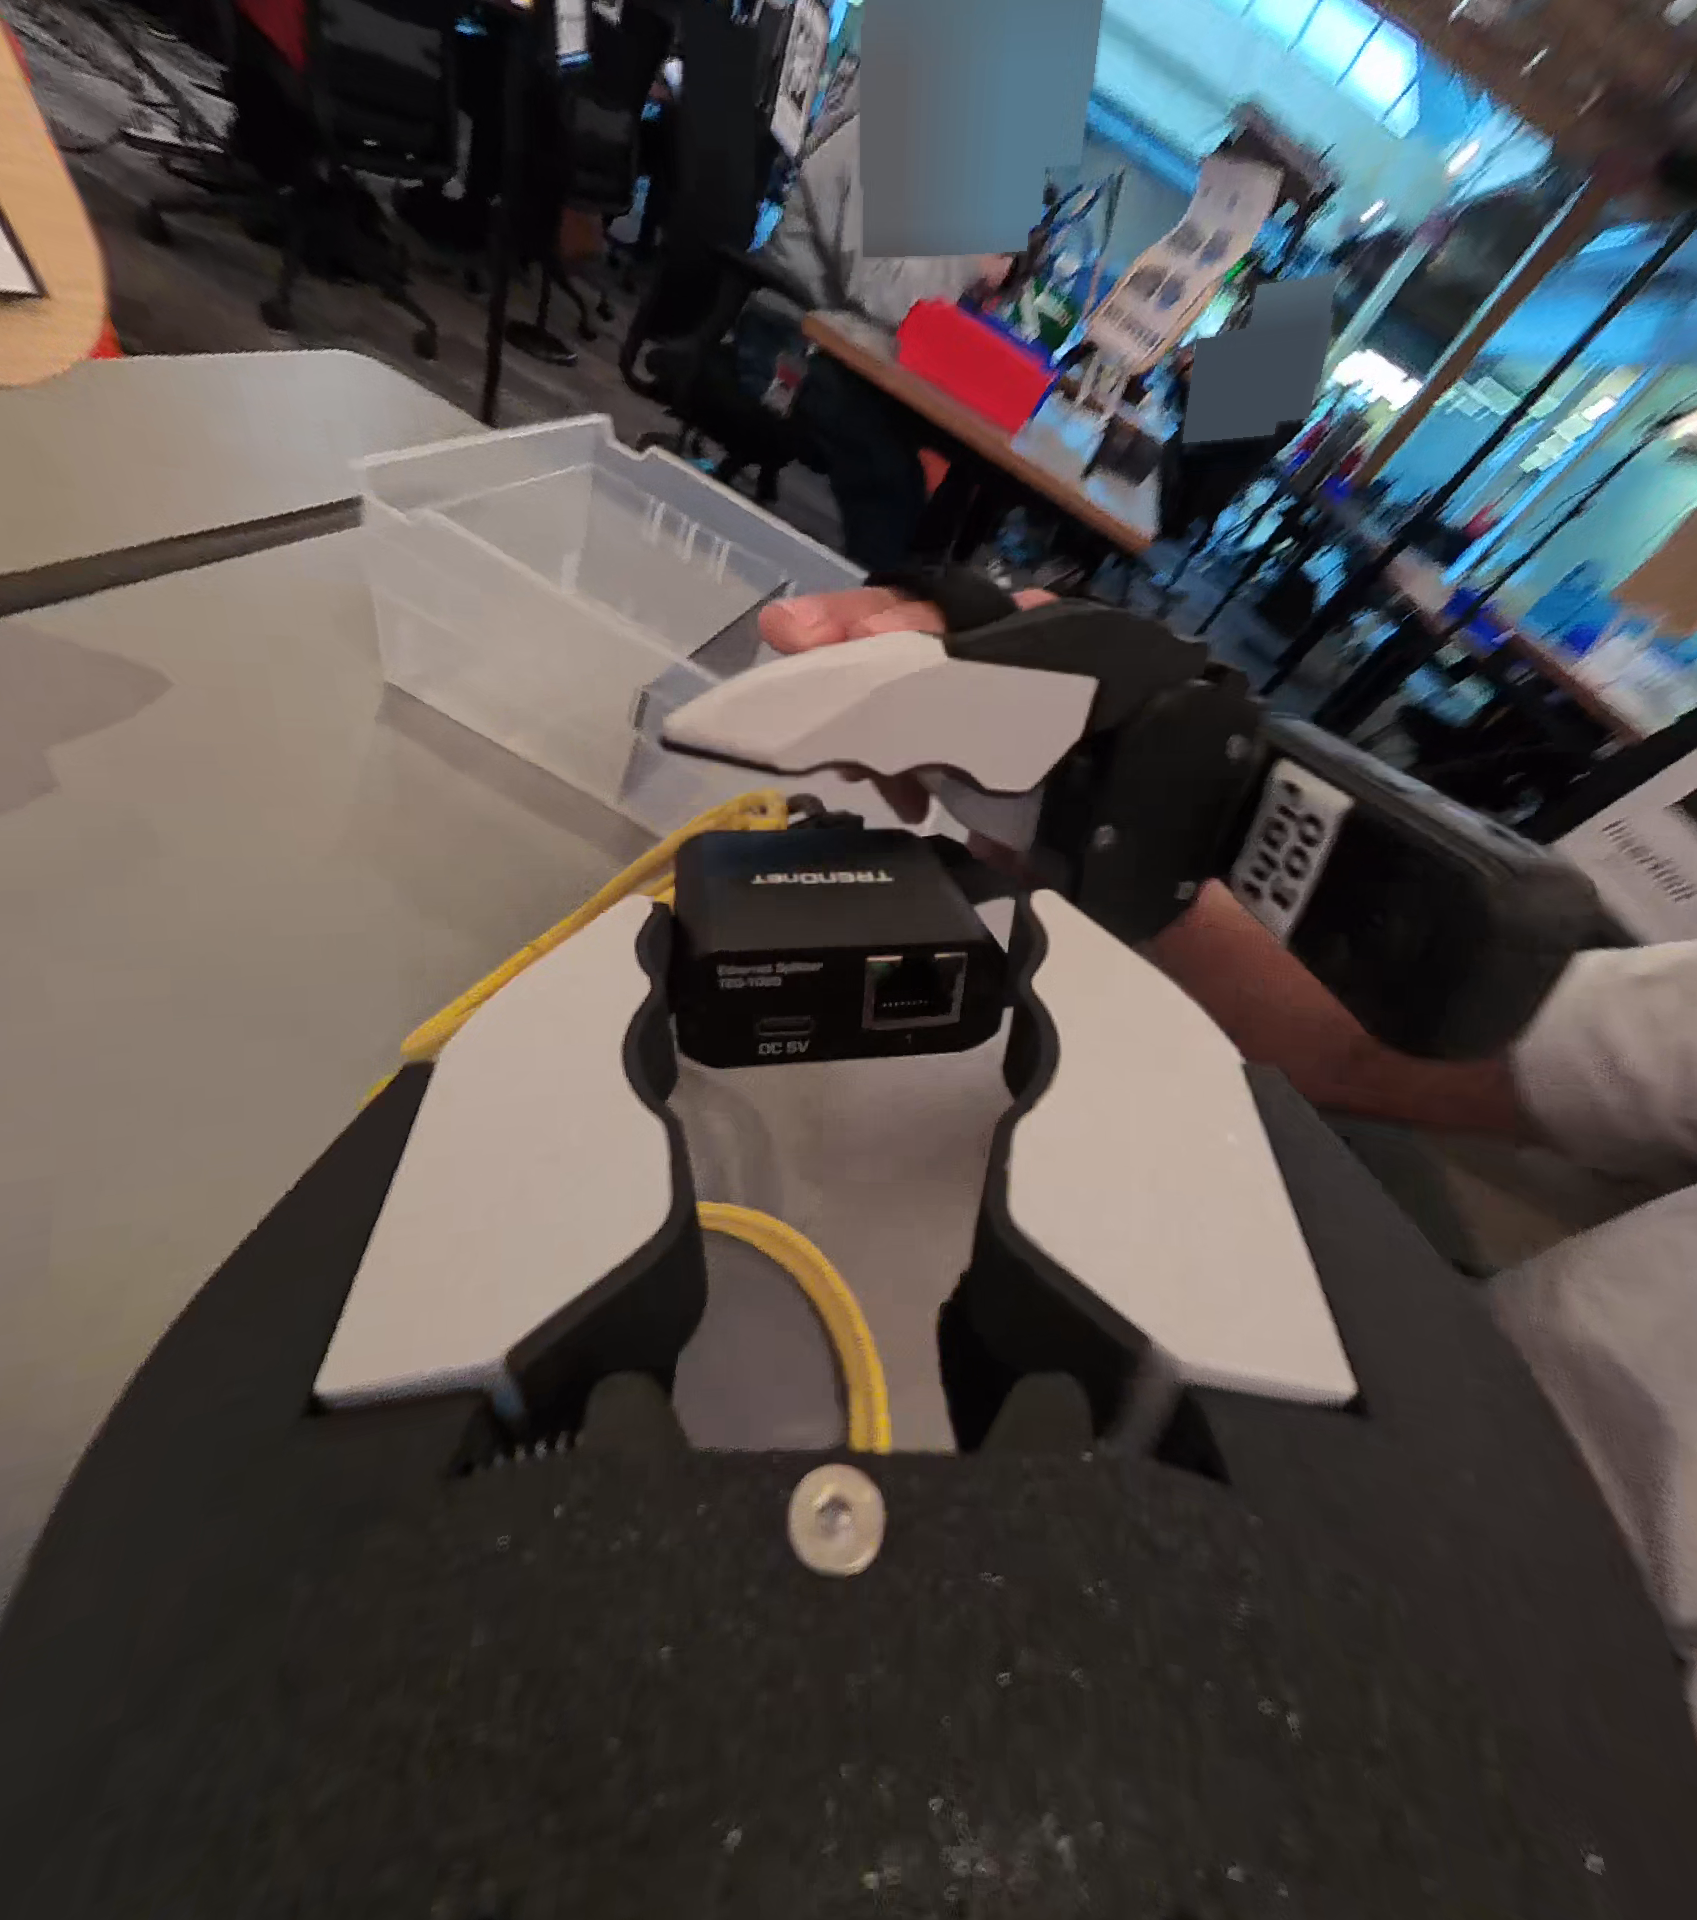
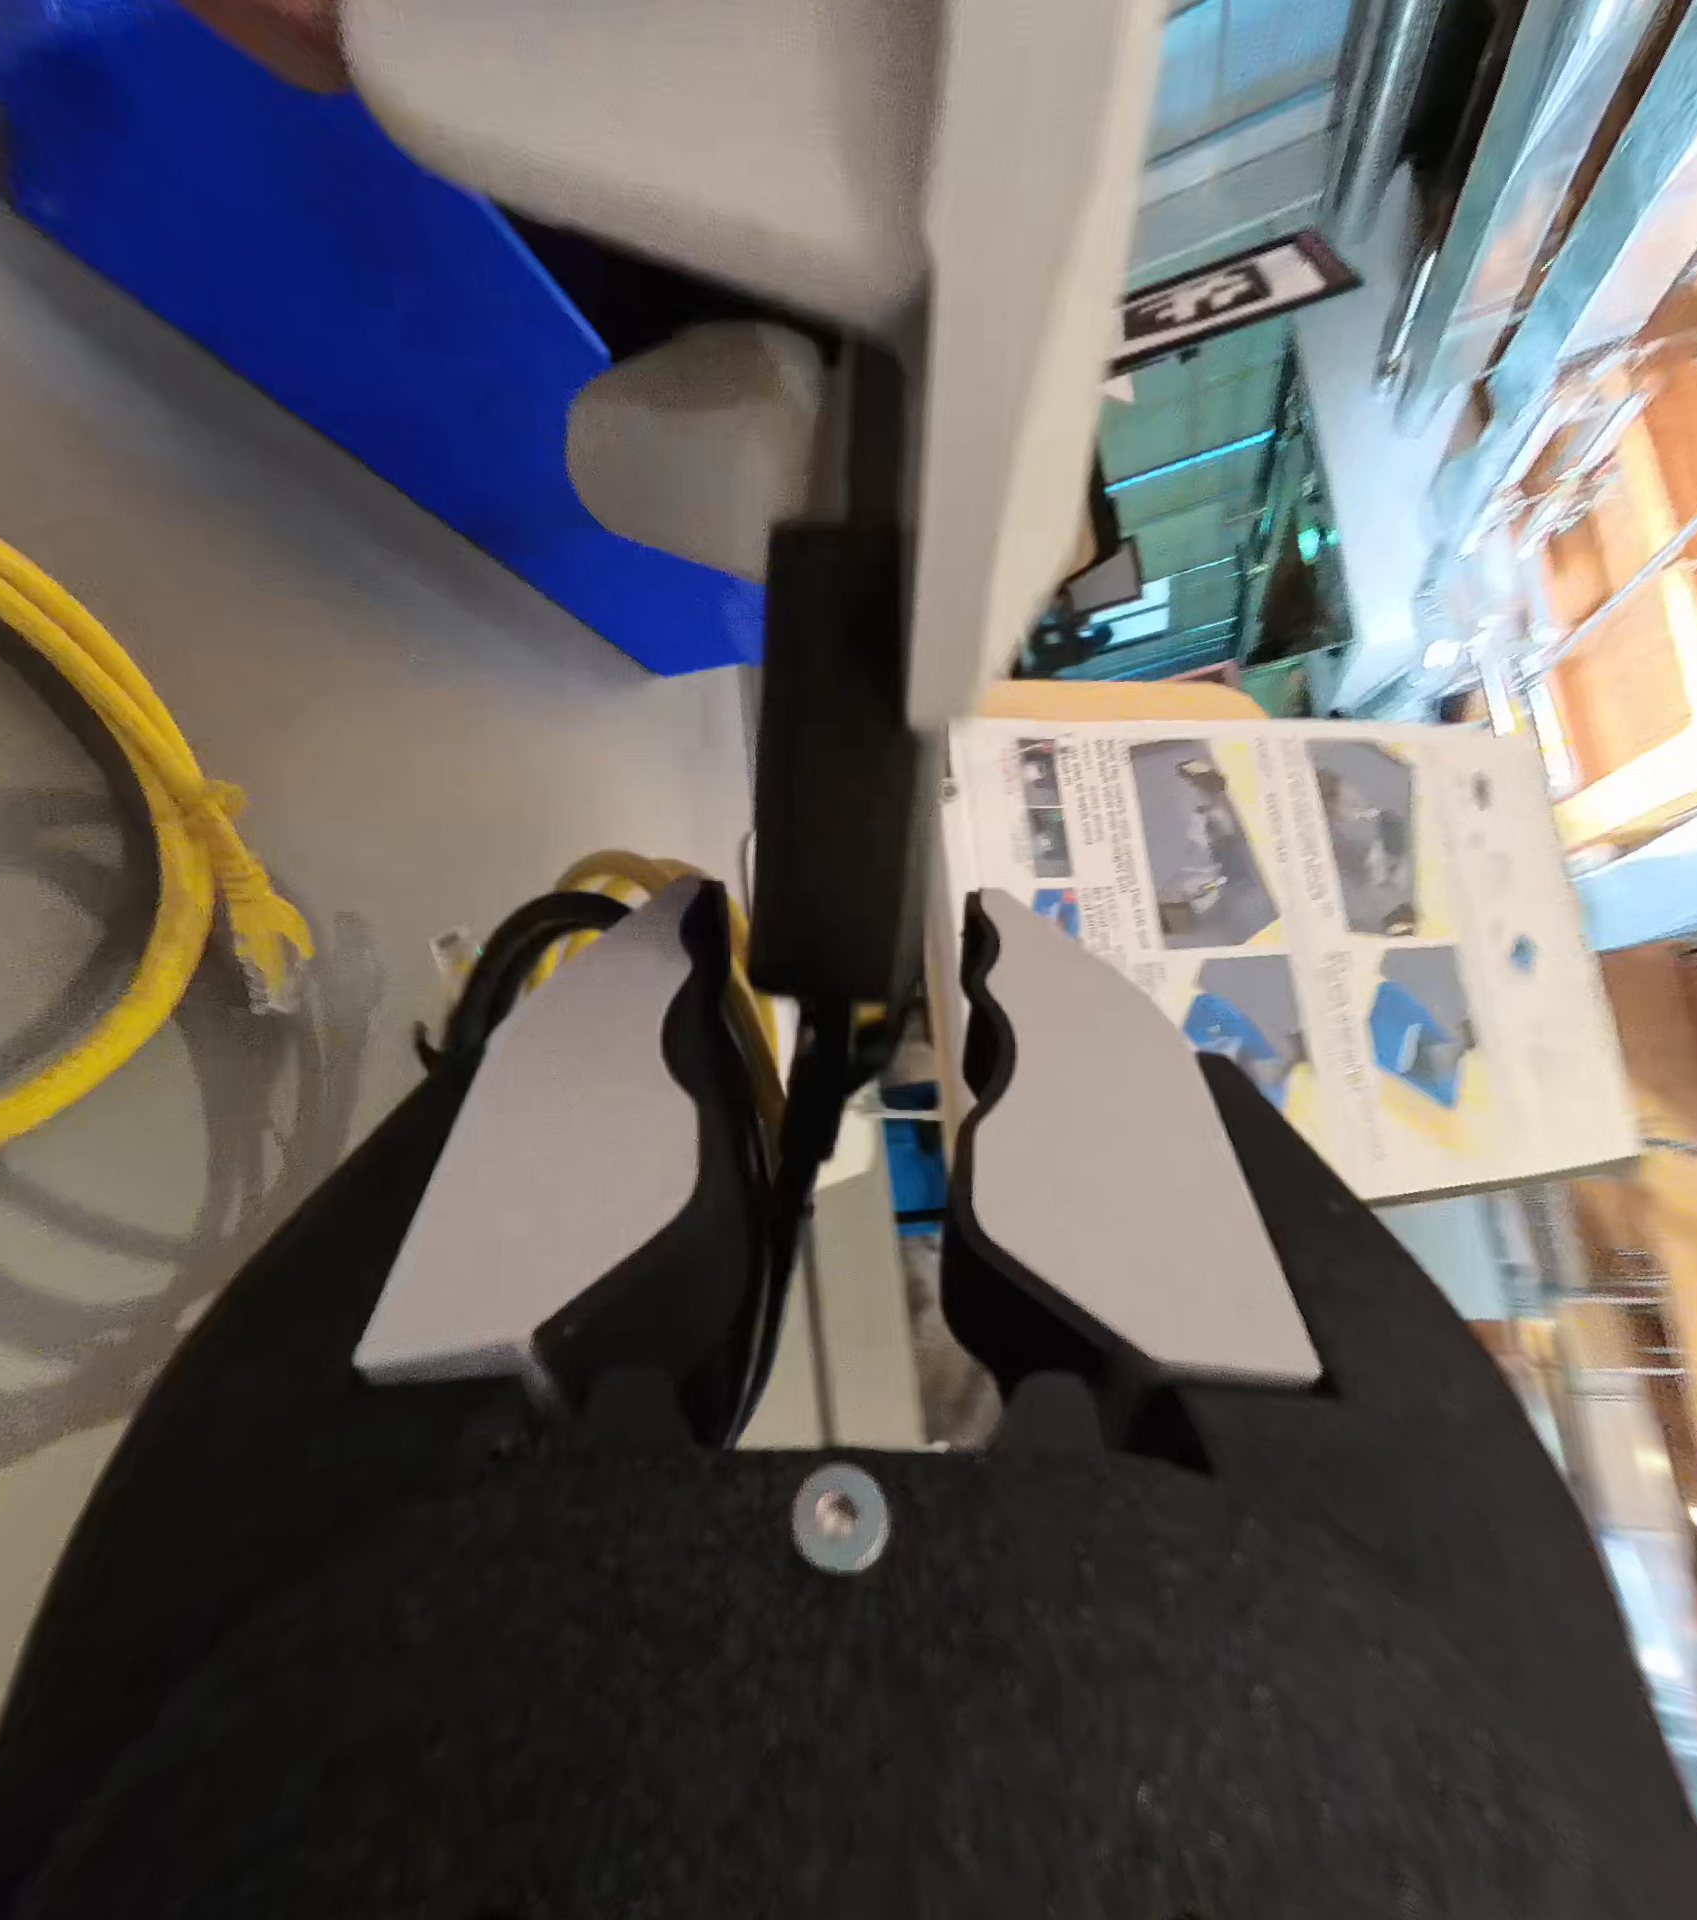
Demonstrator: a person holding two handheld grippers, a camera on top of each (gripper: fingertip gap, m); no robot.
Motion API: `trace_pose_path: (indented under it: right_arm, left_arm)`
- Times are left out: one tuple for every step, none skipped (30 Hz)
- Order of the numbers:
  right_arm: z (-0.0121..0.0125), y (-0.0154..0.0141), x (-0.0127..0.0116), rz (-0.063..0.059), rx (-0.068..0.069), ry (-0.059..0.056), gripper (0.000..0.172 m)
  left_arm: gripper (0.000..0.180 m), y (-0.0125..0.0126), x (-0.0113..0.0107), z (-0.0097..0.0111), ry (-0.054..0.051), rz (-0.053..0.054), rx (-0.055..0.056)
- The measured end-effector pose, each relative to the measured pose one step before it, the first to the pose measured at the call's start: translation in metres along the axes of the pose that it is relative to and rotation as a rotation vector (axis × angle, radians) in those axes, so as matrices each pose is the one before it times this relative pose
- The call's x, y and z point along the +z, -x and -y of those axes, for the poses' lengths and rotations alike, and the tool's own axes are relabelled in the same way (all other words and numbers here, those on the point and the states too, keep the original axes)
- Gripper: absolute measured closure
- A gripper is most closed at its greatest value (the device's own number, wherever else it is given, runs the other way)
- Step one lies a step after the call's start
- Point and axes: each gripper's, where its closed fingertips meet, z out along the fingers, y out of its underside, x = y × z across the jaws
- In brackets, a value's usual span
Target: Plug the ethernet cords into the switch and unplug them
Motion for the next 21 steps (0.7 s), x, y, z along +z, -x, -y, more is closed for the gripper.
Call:
trace_pose_path:
  right_arm:
    - [-0.00041,-0.00151,-0.00058,0.0202,0.0548,-0.0151,0.127]
    - [-0.00066,-0.00065,-0.00059,0.0217,0.0382,-0.0064,0.126]
    - [-0.0013,0.00091,0.00017,0.0254,0.0211,0.0015,0.127]
    - [-0.00089,0.00077,0.00028,0.0167,0.012,0.0001,0.128]
    - [-0.00093,0.00001,-0.00008,0.0069,0.0065,0.0035,0.128]
    - [-0.00076,0.00132,-0.00008,0.0113,0.0042,0.0035,0.128]
    - [-0.00111,0.00209,0.00008,0.0147,0.0036,0.0042,0.127]
    - [-0.00172,0.00245,0.0003,0.0171,0.003,0.0048,0.122]
    - [-0.00137,0.00202,0.00023,0.0183,0.0135,0.0028,0.115]
    - [-0.00152,0.00236,-0.00036,0.0267,0.0208,0.0021,0.108]
    - [-0.00313,0.00147,-0.00022,0.0218,0.0178,0.0114,0.103]
    - [-0.00958,0.00129,0.00096,0.0173,0.0013,0.0494,0.103]
    - [-0.01231,0.00395,0.00232,0.0272,-0.0141,0.063,0.107]
    - [-0.00995,0.00122,0.00281,-0.0028,-0.0172,0.0473,0.11]
    - [-0.00377,0.00207,0.00109,-0.0038,-0.0115,0.01,0.126]
    - [0.00063,-0.00225,-0.00087,-0.0273,0.0016,-0.012,0.15]
    - [-0.00075,-0.00327,-0.00083,-0.0081,0.0313,0.007,0.162]
    - [-0.00076,-0.00431,-0.00107,0.0009,0.0358,0.0041,0.166]
    - [0.00001,-0.00441,-0.00202,0.0038,0.0269,-0.005,0.167]
    - [-0.00084,-0.0032,-0.00165,0.0103,0.0276,0.0062,0.168]
    - [-0.0018,-0.00295,-0.00112,0.0016,0.0145,0.0174,0.167]
  left_arm:
    - [0.119,-0.00085,-0.0018,0.00061,-0.0103,-0.0328,-0.0302]
    - [0.119,-0.0007,-0.00152,0.0,-0.0072,-0.0259,-0.0237]
    - [0.119,-0.00023,-0.00151,0.00068,-0.0136,-0.0201,-0.0218]
    - [0.12,0.00047,-0.00117,0.00022,-0.0103,-0.0141,-0.0144]
    - [0.12,0.00066,-0.00069,-0.00047,-0.0016,-0.0088,-0.0049]
    - [0.12,0.00146,-0.00044,-0.00024,-0.0047,0.0043,0.0026]
    - [0.12,0.00185,0.00009,-0.00035,-0.0035,0.0111,0.005]
    - [0.119,0.00167,0.00056,-0.00131,0.0045,0.0118,0.0083]
    - [0.119,0.0012,0.00082,-0.0012,0.0028,0.0084,0.0057]
    - [0.119,0.00085,-0.00022,0.00048,-0.0094,0.0041,-0.0033]
    - [0.119,-0.0001,-0.00152,0.00225,-0.0161,-0.0056,-0.0095]
    - [0.12,-0.00057,-0.00272,0.00325,-0.0141,-0.0148,-0.0189]
    - [0.12,0.00018,-0.0037,0.00505,-0.0258,-0.0102,-0.021]
    - [0.12,0.00015,-0.00349,0.0048,-0.026,-0.0087,-0.0201]
    - [0.12,-0.00047,-0.00193,0.00227,-0.0115,-0.013,-0.0155]
    - [0.12,-0.00101,-0.00014,-0.00103,0.0065,-0.0143,-0.0085]
    - [0.12,0.00012,-0.00002,-0.00111,0.0022,0.002,0.0022]
    - [0.119,-0.0002,0.00025,-0.00095,0.0011,0.0013,0.0012]
    - [0.119,-0.00038,0.00065,-0.00085,0.0031,-0.0007,-0.002]
    - [0.119,0.00028,0.00098,-0.00131,0.007,0.005,0.0105]
    - [0.12,0.0025,0.0001,-0.00151,0.0161,0.022,0.0245]
